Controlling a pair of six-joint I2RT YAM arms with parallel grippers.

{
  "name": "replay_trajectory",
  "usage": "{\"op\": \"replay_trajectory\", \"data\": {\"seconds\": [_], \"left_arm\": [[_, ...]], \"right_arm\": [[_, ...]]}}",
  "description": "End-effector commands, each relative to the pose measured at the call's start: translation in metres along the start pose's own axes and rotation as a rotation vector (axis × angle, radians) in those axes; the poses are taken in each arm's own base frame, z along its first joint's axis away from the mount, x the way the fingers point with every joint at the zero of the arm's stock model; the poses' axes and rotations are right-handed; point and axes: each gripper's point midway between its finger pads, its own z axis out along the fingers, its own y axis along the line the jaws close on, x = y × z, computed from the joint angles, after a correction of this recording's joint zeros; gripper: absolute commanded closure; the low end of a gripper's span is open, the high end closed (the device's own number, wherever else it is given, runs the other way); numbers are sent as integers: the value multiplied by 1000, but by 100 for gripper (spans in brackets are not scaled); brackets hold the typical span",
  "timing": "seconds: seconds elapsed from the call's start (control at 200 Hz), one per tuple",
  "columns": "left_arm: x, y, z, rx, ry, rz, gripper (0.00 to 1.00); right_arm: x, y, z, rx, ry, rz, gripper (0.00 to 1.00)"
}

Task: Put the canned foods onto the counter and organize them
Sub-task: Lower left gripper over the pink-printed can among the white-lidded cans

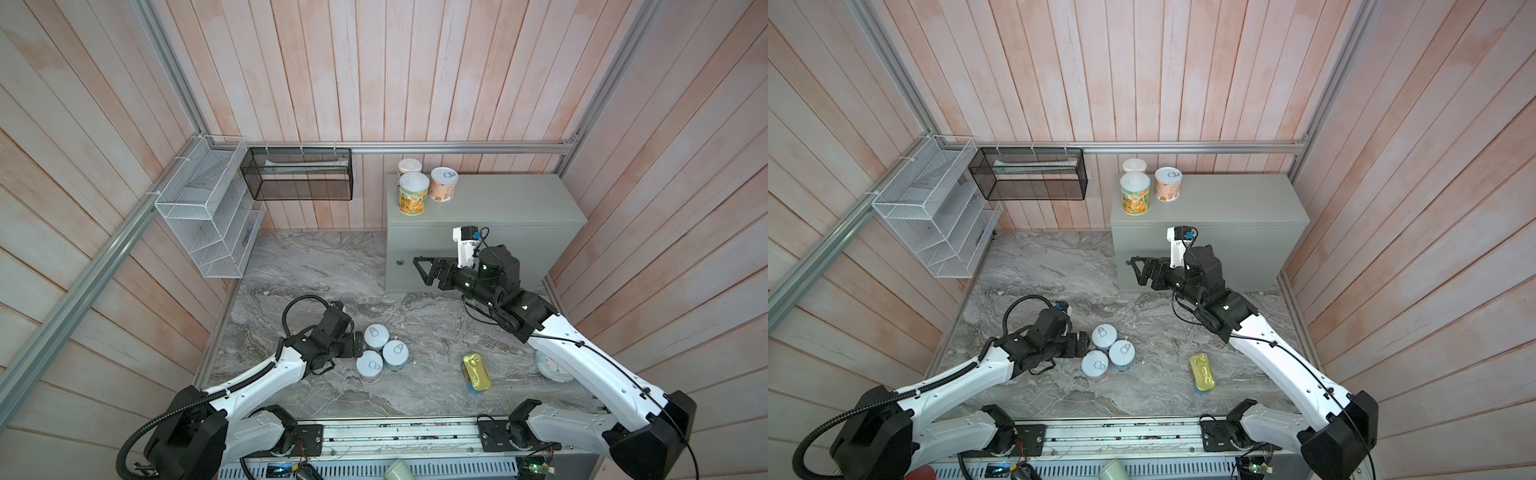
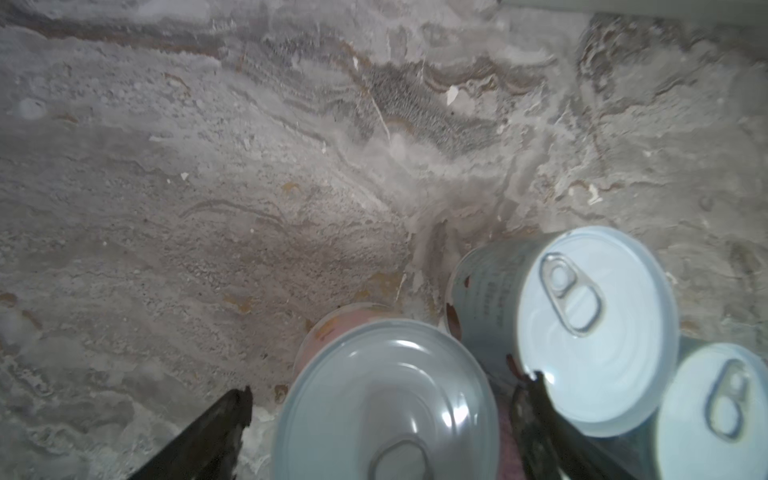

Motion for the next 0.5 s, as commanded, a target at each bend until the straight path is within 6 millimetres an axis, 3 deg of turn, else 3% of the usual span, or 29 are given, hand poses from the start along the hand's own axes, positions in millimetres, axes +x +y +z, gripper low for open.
{"op": "replay_trajectory", "data": {"seconds": [0.0, 0.49], "left_arm": [[-10, 3, 0, -36, -10, -5, 0], [-18, 5, 14, -53, -13, 5, 0]], "right_arm": [[-12, 14, 1, -41, -22, -5, 2], [-15, 14, 4, -31, -27, -17, 2]]}}
